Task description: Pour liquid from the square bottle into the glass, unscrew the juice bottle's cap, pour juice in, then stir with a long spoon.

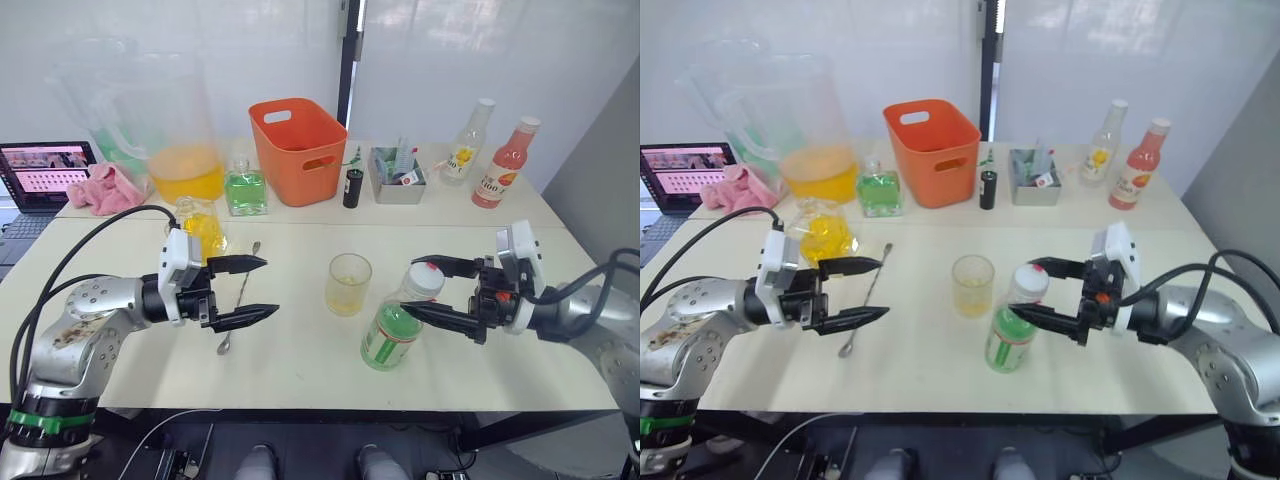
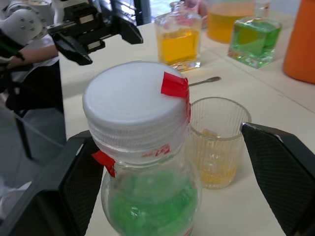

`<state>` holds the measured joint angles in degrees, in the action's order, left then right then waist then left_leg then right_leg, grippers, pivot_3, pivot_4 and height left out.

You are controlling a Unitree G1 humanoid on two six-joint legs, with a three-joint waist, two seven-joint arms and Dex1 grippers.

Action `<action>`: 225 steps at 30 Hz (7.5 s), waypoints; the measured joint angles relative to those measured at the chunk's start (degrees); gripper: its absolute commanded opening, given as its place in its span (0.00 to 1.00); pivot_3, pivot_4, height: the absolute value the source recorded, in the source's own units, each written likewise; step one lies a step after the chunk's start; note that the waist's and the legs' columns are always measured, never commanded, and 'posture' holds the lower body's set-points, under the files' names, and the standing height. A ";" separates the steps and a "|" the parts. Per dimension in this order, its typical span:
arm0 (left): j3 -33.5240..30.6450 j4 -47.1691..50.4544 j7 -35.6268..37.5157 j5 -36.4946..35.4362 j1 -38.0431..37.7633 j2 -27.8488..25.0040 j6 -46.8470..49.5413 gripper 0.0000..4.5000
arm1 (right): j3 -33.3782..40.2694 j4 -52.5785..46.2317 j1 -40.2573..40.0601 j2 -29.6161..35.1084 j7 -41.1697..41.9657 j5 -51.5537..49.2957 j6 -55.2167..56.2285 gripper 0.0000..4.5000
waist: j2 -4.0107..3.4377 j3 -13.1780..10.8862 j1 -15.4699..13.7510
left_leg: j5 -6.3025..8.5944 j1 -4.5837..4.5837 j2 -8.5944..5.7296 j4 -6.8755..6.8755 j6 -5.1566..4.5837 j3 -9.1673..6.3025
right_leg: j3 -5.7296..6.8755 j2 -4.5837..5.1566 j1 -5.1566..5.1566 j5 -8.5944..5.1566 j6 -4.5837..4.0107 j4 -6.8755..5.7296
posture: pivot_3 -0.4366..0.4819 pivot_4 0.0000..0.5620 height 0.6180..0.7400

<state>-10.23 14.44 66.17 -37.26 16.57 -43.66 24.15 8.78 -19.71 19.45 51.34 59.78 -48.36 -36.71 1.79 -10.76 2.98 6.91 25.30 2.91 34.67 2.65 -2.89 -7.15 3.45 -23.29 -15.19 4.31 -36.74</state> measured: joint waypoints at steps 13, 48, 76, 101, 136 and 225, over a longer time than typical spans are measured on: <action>-8.01 11.03 -6.79 -3.42 -10.23 -2.33 3.67 1.00 | -15.25 19.20 19.24 -4.32 25.11 11.32 8.53 0.99 | 0.00 -0.01 0.02 | 0.00 0.00 0.01 -0.01 0.01 -0.01 | 0.04 -0.01 -0.03 0.00 0.00 -0.01 | 0.48 0.27 1.00; -8.88 13.29 -7.54 -6.08 -9.45 -6.43 7.05 1.00 | -14.95 19.45 16.35 -3.55 29.98 8.45 10.51 0.74 | 0.00 -0.02 -0.29 | 0.07 0.01 0.01 -0.02 0.11 0.04 | 0.02 0.00 -0.12 -0.01 -0.02 -0.03 | 0.48 0.27 1.00; 2.24 3.92 -0.31 -5.29 0.78 -2.85 5.28 1.00 | 7.21 -13.68 -8.42 -7.03 -8.12 0.64 -3.30 0.34 | 0.00 -0.02 -0.52 | 0.06 0.06 0.00 0.00 0.10 0.02 | 0.02 0.00 -0.12 -0.01 -0.02 -0.02 | 0.48 0.27 1.00; 8.29 -5.07 6.60 -1.08 7.49 1.71 2.10 1.00 | 9.58 -31.70 -18.52 -9.71 -47.59 -9.13 -10.48 0.34 | 0.01 -0.01 -0.48 | 0.00 0.17 -0.01 0.03 0.00 -0.03 | 0.02 0.00 -0.12 0.00 -0.03 -0.01 | 0.48 0.27 1.00; -3.99 9.43 -1.98 -4.05 -7.62 -3.02 4.88 1.00 | -6.59 15.77 8.76 2.39 18.50 7.89 11.48 1.00 | 0.06 -0.01 0.48 | 0.00 0.02 0.02 0.03 0.01 0.01 | 0.03 0.01 -0.02 0.01 -0.03 0.02 | 0.48 0.27 1.00; 8.43 -4.04 9.14 -3.63 11.45 -1.93 9.65 1.00 | 12.85 -20.51 -20.22 2.84 -23.77 -7.96 -8.68 0.99 | 0.12 0.02 -0.75 | 0.00 0.19 0.00 0.06 0.00 -0.05 | 0.04 0.00 -0.07 0.01 -0.03 0.07 | 0.48 0.27 1.00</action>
<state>-1.80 10.40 75.31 -40.89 28.01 -45.59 33.80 21.63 -40.22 -0.78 54.18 36.02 -56.32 -45.39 1.90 -10.74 2.23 6.91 25.49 2.90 34.73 2.65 -2.94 -7.10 3.45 -23.36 -15.18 4.28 -36.67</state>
